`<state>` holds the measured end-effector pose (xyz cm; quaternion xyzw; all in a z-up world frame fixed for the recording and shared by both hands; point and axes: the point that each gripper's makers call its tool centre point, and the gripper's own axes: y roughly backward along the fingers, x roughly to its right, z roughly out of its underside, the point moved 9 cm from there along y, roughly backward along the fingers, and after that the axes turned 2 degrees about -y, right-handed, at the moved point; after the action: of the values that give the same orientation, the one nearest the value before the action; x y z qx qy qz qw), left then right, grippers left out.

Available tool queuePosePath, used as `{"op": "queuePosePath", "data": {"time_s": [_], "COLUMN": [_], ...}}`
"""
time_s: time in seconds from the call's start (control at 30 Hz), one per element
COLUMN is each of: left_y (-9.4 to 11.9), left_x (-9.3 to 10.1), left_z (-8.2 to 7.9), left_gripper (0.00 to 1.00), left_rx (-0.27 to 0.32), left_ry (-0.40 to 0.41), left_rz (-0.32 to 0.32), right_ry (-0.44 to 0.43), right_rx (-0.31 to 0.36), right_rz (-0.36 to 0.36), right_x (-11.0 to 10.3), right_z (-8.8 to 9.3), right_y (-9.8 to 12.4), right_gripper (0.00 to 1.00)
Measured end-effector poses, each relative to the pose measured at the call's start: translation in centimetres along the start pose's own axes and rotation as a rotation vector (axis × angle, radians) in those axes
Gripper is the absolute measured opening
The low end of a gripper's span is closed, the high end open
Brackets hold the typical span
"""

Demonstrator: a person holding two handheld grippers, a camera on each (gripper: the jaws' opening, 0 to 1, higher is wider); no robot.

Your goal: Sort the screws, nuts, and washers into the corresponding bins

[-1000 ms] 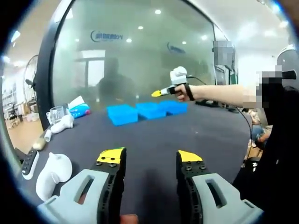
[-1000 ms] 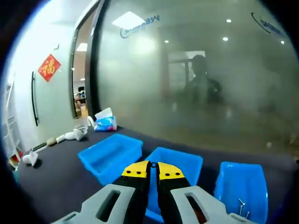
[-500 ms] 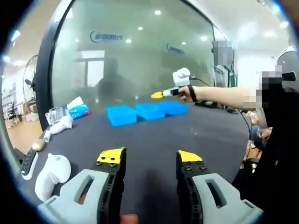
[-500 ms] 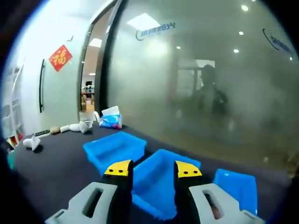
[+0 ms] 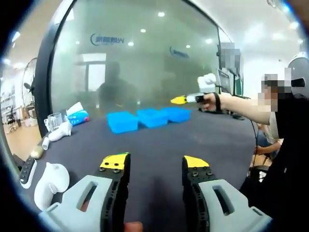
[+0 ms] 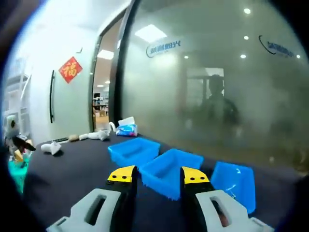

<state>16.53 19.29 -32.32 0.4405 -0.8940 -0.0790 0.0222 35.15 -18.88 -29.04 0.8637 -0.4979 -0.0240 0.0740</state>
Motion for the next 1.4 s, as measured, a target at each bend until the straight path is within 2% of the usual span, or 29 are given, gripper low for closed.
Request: {"op": "queuePosePath", "data": {"time_s": [0.3, 0.53, 0.9, 1.1, 1.23, 1.4], "left_y": [-0.3, -0.5, -0.9, -0.9, -1.0, -1.0], "left_x": [0.3, 0.5, 1.1, 1.1, 1.2, 1.3], "left_z": [-0.4, -0.9, -1.3, -1.3, -1.2, -1.2], "left_gripper": [0.42, 0.41, 0.42, 0.42, 0.42, 0.42], "left_rx": [0.007, 0.02, 0.024, 0.024, 0.021, 0.019], "left_ry": [0.001, -0.002, -0.013, -0.011, -0.014, -0.015], "left_rz": [0.009, 0.012, 0.033, 0.033, 0.039, 0.045], "right_ry": [-0.002, -0.006, -0.017, -0.018, 0.001, 0.026], "right_rx": [0.047, 0.09, 0.077, 0.066, 0.05, -0.001], "right_rz": [-0.03, -0.051, -0.066, -0.069, -0.09, -0.132], "right_x": [-1.8, -3.2, -4.2, -4.9, -5.1, -5.2], "right_z": [1.5, 2.2, 5.1, 5.8, 5.8, 5.7], "right_y": [6.6, 11.0, 16.2, 17.5, 17.6, 17.3], "right_gripper": [0.32, 0.32, 0.32, 0.32, 0.32, 0.31]}}
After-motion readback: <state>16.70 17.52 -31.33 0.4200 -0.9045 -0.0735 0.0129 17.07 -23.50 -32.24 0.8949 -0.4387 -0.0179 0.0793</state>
